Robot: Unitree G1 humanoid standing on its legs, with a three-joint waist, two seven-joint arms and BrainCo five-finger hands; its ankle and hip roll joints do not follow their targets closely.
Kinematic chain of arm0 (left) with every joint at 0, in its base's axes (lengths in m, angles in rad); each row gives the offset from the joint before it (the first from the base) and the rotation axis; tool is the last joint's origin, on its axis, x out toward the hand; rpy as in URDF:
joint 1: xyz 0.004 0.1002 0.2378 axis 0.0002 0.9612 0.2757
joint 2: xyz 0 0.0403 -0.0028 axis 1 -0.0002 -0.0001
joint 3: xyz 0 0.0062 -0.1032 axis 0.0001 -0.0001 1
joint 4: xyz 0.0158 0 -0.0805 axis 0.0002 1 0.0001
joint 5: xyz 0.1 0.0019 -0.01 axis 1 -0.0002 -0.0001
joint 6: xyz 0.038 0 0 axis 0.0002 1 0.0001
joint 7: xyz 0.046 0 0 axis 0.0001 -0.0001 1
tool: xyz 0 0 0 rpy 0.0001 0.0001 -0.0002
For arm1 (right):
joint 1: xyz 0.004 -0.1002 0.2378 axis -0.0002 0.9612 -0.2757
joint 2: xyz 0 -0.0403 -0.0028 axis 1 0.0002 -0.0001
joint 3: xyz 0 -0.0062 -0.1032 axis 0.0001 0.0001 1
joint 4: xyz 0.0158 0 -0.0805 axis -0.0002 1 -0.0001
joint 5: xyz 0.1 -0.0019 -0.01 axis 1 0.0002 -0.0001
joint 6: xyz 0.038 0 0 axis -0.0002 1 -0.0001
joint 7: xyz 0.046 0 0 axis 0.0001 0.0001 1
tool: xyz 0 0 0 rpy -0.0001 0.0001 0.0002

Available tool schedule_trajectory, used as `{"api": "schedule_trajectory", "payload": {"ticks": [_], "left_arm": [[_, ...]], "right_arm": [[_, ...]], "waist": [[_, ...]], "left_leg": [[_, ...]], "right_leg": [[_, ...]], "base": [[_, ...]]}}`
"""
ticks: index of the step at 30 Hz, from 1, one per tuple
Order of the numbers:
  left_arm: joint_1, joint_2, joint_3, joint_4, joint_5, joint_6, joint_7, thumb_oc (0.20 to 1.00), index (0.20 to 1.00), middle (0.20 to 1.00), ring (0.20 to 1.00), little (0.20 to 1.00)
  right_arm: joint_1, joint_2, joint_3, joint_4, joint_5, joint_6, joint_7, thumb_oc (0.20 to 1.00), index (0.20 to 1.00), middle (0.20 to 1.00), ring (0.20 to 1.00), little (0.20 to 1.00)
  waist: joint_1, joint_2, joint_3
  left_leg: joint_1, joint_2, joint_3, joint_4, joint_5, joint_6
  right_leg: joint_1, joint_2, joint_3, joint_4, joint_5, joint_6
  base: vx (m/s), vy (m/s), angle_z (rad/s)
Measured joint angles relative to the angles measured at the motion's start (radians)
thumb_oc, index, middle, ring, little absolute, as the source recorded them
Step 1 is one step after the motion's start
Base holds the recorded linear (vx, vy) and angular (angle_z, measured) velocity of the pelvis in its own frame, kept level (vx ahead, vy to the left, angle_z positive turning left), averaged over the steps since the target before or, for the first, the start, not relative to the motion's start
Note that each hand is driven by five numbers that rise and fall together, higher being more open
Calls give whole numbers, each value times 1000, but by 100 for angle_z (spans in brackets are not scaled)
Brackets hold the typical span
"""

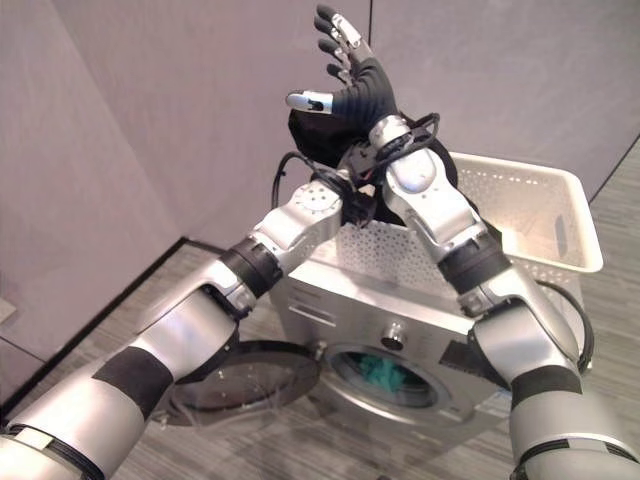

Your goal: Grab the laundry basket,head to the washer,open it,put in the laundry and shut it.

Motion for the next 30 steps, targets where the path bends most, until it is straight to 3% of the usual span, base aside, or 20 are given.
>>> {"api": "schedule_trajectory", "payload": {"ticks": [6, 11, 16, 21, 22, 23, 24, 27, 30], "left_arm": [[-2, 43, -1, 57, 0, 1, -18, 1000, 1000, 1000, 1000, 1000], [-34, 55, -65, 114, 34, 22, -65, 1000, 1000, 1000, 1000, 1000], [-39, 60, -84, 113, 39, 33, -73, 1000, 1000, 1000, 1000, 1000], [-39, 62, -83, 112, 38, 33, -70, 1000, 1000, 1000, 1000, 1000], [-39, 64, -83, 111, 37, 33, -69, 878, 878, 878, 878, 878], [-38, 70, -82, 98, 37, 33, -67, 576, 576, 576, 576, 576], [-38, 79, -82, 77, 37, 33, -65, 200, 200, 200, 200, 200], [-38, 133, -78, 35, 38, 31, -63, 200, 200, 200, 200, 200], [-36, 170, -78, 34, 48, 28, -57, 200, 200, 200, 200, 200]], "right_arm": [[-31, -2, 19, 100, 1, 13, 2, 1000, 1000, 1000, 1000, 1000], [-171, -2, 80, 320, 42, 47, 22, 1000, 1000, 1000, 1000, 1000], [-292, -8, 81, 415, 73, 61, 21, 1000, 1000, 1000, 1000, 1000], [-304, -25, 76, 378, 123, 61, 18, 1000, 1000, 1000, 1000, 1000], [-304, -28, 72, 363, 130, 60, 17, 1000, 1000, 1000, 1000, 1000], [-293, -42, 64, 318, 140, 60, 15, 1000, 1000, 1000, 1000, 1000], [-267, -68, 49, 244, 148, 55, 14, 1000, 1000, 1000, 1000, 1000], [-190, -172, 18, 43, 145, 29, -5, 1000, 1000, 1000, 1000, 1000], [-142, -229, -18, -24, 113, -6, -10, 1000, 1000, 1000, 1000, 1000]], "waist": [[0, 0, 0], [1, 0, 0], [1, -2, -1], [-2, -3, -2], [-3, -3, -2], [-5, -3, -2], [-5, -3, -2], [-18, -4, -2], [-29, -5, -2]], "left_leg": [[0, -2, -3, 0, 0, 0], [-1, -6, -5, 0, 0, 0], [0, -6, -8, 0, 0, 0], [1, -6, -8, 0, 0, 0], [1, -6, -7, 0, 0, 0], [1, -6, -7, 0, 0, 0], [1, -6, -7, 0, 0, 0], [2, -6, -5, 0, 0, 0], [4, -5, 1, 0, 0, 0]], "right_leg": [[1, -2, -2, 0, 0, 0], [3, -6, -4, 0, 0, 0], [6, -6, -8, 0, 0, 0], [7, -6, -7, 0, 0, 0], [7, -6, -6, 0, 0, 0], [6, -6, -5, 0, 0, 0], [6, -6, -5, 0, 0, 0], [6, -5, -3, 1, 0, 0], [4, -5, 3, 0, 0, 0]], "base": [[0, 1, 1], [0, 0, 0], [0, 0, 0], [0, 0, 0], [0, 0, 0], [0, 0, 0], [0, 0, 0], [4, 2, -1], [2, -1, -5]]}}
